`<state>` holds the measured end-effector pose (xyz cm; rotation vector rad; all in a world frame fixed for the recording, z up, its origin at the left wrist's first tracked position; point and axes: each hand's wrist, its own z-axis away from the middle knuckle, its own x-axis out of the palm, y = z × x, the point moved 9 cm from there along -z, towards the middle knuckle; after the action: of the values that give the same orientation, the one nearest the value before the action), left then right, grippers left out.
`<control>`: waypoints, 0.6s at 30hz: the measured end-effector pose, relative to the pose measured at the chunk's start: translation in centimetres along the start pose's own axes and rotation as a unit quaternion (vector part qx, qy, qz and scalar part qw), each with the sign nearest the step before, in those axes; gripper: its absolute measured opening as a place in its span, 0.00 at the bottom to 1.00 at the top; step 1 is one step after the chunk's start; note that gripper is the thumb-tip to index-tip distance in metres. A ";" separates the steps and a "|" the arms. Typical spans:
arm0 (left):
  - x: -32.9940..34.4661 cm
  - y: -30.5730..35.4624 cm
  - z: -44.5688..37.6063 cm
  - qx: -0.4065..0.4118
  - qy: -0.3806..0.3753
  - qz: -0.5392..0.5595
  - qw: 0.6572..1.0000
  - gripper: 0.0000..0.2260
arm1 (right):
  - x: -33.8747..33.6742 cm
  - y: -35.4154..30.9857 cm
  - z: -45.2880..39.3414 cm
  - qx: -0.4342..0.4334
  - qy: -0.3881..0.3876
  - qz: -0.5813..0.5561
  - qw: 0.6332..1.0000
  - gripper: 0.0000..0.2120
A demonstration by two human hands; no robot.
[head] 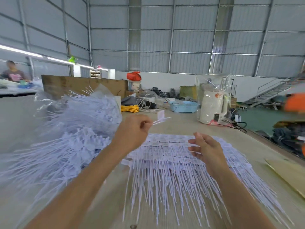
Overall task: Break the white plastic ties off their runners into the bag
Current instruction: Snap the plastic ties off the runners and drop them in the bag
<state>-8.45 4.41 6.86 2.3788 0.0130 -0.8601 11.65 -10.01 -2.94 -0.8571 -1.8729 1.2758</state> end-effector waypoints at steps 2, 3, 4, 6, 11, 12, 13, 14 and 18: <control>-3.9 -3.8 0.5 -0.011 0.041 -0.108 0.993 0.08 | -0.1 0.1 0.0 -0.002 0.010 0.012 1.000 0.06; -5.7 -6.0 0.8 -0.026 0.053 -0.161 0.985 0.08 | -0.1 0.0 0.0 -0.004 0.011 0.015 1.000 0.05; -7.2 -8.2 1.1 -0.044 0.062 -0.207 0.975 0.08 | 0.0 0.0 0.0 -0.007 0.010 0.018 1.000 0.04; -9.5 -11.8 1.7 -0.074 0.070 -0.274 0.956 0.07 | 0.3 -0.1 0.0 -0.013 0.008 0.021 1.000 0.04; -11.9 -18.1 3.1 -0.199 0.042 -0.377 0.904 0.08 | 0.5 0.1 0.1 -0.008 0.002 0.052 0.999 0.05; -11.6 -18.9 3.3 -0.217 0.024 -0.385 0.897 0.08 | 0.5 0.1 0.1 -0.006 0.004 0.055 0.998 0.05; -11.2 -19.7 3.5 -0.237 0.000 -0.399 0.886 0.09 | 0.4 0.1 0.1 -0.006 0.005 0.056 0.998 0.05; -10.9 -19.9 3.6 -0.258 -0.018 -0.420 0.870 0.11 | 0.3 0.1 0.1 -0.006 0.006 0.057 0.998 0.05; -10.0 -15.4 2.6 -0.238 -0.008 -0.549 0.801 0.13 | 0.1 0.4 -0.2 -0.018 0.009 0.085 0.996 0.06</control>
<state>-20.99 17.45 2.88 1.7231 1.5342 -1.1570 11.84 -9.65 -3.25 -1.0623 -1.8457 1.3340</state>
